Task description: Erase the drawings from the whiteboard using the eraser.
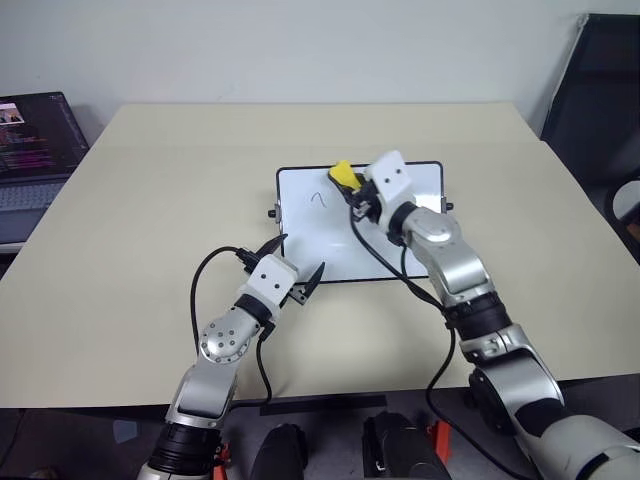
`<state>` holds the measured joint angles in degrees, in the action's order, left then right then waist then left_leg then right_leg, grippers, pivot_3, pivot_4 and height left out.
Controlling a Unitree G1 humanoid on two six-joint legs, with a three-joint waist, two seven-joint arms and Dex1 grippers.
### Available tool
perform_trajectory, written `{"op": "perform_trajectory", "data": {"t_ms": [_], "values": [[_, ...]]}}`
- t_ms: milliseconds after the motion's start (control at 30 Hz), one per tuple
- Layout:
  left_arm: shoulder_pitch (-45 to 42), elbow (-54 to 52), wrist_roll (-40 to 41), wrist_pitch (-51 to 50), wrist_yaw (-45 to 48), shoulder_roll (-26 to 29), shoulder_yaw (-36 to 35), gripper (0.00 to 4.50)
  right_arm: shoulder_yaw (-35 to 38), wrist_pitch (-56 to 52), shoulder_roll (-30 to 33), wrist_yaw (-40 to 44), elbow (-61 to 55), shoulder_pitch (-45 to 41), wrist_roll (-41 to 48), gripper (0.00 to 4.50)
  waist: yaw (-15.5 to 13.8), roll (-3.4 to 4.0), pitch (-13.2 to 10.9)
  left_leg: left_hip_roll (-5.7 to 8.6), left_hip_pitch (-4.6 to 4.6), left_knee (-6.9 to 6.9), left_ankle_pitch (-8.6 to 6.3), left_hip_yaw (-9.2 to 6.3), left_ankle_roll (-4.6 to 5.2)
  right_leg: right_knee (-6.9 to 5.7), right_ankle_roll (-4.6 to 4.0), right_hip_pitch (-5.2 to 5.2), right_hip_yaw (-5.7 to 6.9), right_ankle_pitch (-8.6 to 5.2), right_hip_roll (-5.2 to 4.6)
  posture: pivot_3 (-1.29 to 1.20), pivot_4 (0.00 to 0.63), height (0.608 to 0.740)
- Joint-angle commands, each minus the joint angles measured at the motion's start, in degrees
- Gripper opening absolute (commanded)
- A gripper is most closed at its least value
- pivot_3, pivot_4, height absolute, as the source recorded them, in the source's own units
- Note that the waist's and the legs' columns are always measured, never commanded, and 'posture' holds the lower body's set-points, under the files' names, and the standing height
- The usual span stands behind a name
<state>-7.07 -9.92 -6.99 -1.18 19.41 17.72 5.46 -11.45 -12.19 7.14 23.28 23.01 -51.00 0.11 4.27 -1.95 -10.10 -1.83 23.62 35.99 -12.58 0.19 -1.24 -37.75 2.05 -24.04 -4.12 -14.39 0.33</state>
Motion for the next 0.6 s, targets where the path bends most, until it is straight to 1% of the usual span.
{"op": "perform_trajectory", "data": {"t_ms": [33,67,167,233,400,500,600], "values": [[-1.08,-1.88,0.44,0.03,-0.84,0.41,-1.79,4.50,-2.45,2.09,-0.38,0.09,7.19,-4.14,-4.07,0.99,-0.13,0.00,0.00,0.00,0.08,0.01,0.00,-0.02,0.00,0.01,-0.03,-0.04,0.02,0.02,0.00,0.00,0.150,0.740],[-1.22,-1.77,0.42,0.06,-0.83,0.48,-1.82,4.50,-3.00,2.03,-0.56,0.17,8.79,-4.67,-4.77,0.99,-0.22,0.00,0.00,0.00,0.13,0.02,0.00,-0.02,0.00,0.01,-0.23,-0.08,0.03,0.14,-0.02,0.00,0.150,0.740],[-1.47,-1.55,0.34,0.10,-0.75,0.46,-1.93,4.50,-4.16,3.17,-0.75,1.22,10.74,-5.02,-6.27,0.99,-0.55,-0.04,0.04,0.05,0.13,0.03,0.00,-0.02,0.00,0.01,-0.24,-0.06,0.05,0.15,-0.14,0.00,0.150,0.740],[-1.61,-1.70,0.28,0.01,-0.95,0.51,-2.18,4.50,-4.83,1.45,-0.96,2.20,9.36,-3.38,-6.64,0.99,-0.54,-0.04,0.04,0.04,0.11,0.06,0.00,0.00,0.00,-0.01,-0.24,-0.06,0.02,0.16,-0.16,0.00,0.150,0.740],[-1.59,-1.97,0.32,-0.23,-1.38,0.27,-2.15,4.50,-7.07,-3.75,-0.31,5.08,0.99,2.57,-7.37,0.99,-0.66,-0.07,0.09,0.03,-0.02,0.11,0.04,-0.01,0.04,-0.16,-0.19,0.01,0.04,0.12,-0.15,0.00,0.150,0.740],[-1.74,-1.70,0.46,-0.22,-1.44,0.26,-1.92,4.50,-8.90,-6.83,0.55,8.08,-4.94,5.83,-7.11,0.99,-0.76,-0.07,0.09,0.05,-0.07,0.13,0.09,-0.01,0.10,-0.23,0.00,0.02,0.03,0.01,-0.15,0.00,0.150,0.740],[-2.24,-1.09,0.63,-0.17,-1.39,0.25,-1.84,4.50,-8.67,-7.60,1.13,7.95,-5.65,6.18,-7.45,0.99,-0.83,-0.07,0.08,0.05,-0.08,0.13,0.10,-0.03,0.11,-0.25,0.01,0.02,0.02,0.01,-0.15,0.00,0.150,0.740]]}}
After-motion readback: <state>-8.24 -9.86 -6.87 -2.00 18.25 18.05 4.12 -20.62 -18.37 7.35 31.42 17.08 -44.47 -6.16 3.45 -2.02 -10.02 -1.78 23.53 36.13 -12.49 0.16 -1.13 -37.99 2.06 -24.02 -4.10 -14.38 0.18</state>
